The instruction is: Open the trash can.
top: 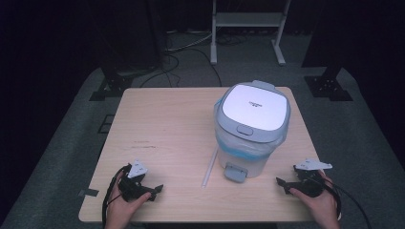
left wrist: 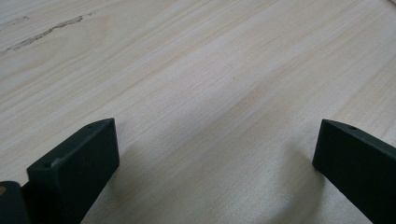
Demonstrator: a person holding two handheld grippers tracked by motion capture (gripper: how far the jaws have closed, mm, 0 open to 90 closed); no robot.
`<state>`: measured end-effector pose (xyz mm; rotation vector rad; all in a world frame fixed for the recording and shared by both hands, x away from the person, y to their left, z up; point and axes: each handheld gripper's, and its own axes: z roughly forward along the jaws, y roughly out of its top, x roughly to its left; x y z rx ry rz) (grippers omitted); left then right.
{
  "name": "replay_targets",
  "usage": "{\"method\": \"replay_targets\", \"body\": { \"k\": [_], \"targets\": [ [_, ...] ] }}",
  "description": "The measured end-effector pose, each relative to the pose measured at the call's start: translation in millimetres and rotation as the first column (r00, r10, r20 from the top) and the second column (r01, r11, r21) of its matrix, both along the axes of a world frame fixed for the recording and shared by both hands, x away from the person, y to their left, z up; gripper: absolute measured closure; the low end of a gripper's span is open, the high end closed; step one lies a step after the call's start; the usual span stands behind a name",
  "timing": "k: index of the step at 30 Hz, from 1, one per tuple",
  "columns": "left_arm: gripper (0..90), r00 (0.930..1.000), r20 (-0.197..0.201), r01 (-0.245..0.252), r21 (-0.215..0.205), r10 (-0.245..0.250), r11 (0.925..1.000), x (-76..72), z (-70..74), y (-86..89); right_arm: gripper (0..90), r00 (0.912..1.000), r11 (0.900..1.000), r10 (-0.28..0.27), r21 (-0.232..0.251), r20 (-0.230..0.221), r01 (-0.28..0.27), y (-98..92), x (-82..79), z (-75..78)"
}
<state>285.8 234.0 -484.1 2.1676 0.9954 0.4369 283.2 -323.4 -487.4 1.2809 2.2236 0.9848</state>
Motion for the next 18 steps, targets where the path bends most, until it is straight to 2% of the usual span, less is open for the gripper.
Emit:
{"method": "replay_targets", "body": {
  "k": [3,5,9,10,11,14,16,18],
  "targets": [
    [0.0,1.0000,0.001,-0.005,0.000,0.005,1.0000,0.3,0.0,-0.1,17.9,1.0000,1.000,0.001,0.006,0.005,-0.001,-0.5,-1.2,0.2],
    [0.0,1.0000,0.000,-0.005,0.000,0.005,1.0000,0.2,0.0,-0.1,29.7,0.9998,1.000,0.007,0.016,0.017,-0.007,-1.2,-2.6,0.8],
    [0.0,1.0000,0.000,-0.004,-0.001,0.004,1.0000,0.5,0.0,-0.1,43.5,0.9992,0.999,0.024,0.025,0.031,-0.025,-2.0,-4.7,1.4],
    [0.0,1.0000,0.000,-0.004,-0.001,0.004,1.0000,0.5,0.0,-0.1,43.5,0.9992,0.999,0.024,0.025,0.031,-0.025,-2.0,-4.7,1.4],
    [0.0,1.0000,0.000,-0.004,-0.001,0.004,1.0000,0.5,0.0,-0.1,49.9,0.9993,0.999,0.021,0.030,0.031,-0.022,-2.8,-6.1,1.6],
    [0.0,1.0000,0.001,-0.003,0.000,0.003,1.0000,0.5,0.0,-0.1,54.7,0.9994,0.999,0.022,0.049,0.027,-0.024,-4.1,-7.9,1.8],
    [0.0,1.0000,0.001,-0.003,0.000,0.003,1.0000,0.4,0.0,-0.1,63.5,0.9993,0.997,0.028,0.066,0.027,-0.029,-4.1,-9.8,4.4],
    [0.0,1.0000,0.001,-0.003,0.000,0.003,1.0000,0.4,0.0,-0.1,67.5,0.9987,0.997,0.034,0.071,0.037,-0.037,-3.6,-11.3,7.5]
  ]
}}
